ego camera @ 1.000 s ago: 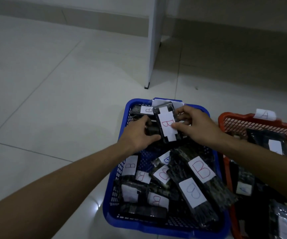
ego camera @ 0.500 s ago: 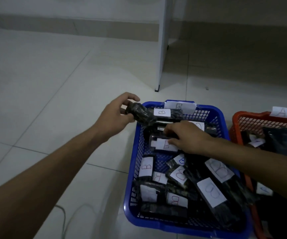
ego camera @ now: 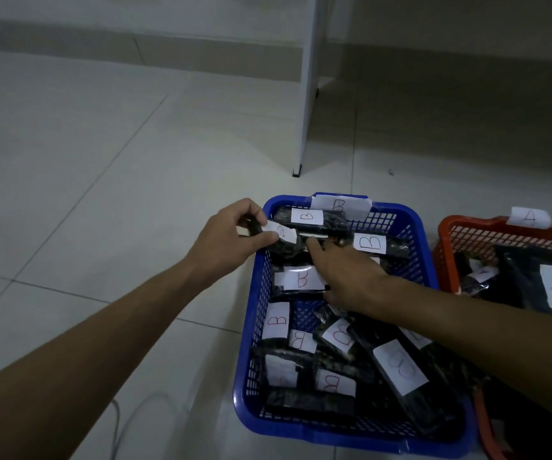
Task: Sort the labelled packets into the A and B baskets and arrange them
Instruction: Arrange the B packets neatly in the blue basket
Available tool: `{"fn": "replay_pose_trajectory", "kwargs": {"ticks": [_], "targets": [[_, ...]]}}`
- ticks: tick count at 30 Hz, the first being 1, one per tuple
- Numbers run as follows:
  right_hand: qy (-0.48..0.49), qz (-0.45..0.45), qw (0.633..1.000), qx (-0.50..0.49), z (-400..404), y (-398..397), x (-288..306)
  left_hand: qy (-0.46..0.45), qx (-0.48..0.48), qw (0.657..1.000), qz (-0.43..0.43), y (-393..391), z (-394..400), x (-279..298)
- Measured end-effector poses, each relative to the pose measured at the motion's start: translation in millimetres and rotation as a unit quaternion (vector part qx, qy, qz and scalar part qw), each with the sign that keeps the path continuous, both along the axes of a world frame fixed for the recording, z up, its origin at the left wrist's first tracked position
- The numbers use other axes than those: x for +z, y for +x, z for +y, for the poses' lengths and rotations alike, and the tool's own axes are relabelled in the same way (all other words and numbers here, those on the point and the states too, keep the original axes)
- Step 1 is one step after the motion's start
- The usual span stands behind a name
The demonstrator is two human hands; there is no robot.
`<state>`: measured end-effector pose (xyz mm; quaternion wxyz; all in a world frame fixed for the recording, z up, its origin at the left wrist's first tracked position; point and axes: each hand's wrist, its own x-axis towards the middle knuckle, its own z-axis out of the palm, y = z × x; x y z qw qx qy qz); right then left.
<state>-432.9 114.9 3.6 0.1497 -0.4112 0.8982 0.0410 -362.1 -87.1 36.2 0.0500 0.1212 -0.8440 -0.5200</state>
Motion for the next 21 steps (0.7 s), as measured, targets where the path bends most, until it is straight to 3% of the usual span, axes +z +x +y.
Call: {"fn": "replay_pose_trajectory", "kwargs": {"ticks": [7,21], "targets": [[-0.043,-0.049,0.998,-0.004,1,-7,-5,0.012,-0.007,1.000,-0.025,4,-5,-4],[-0.062,-0.133,0.988,-0.042,8,-21,5,-0.044,-0.028,0.998,-0.024,8,-6,-11]]}}
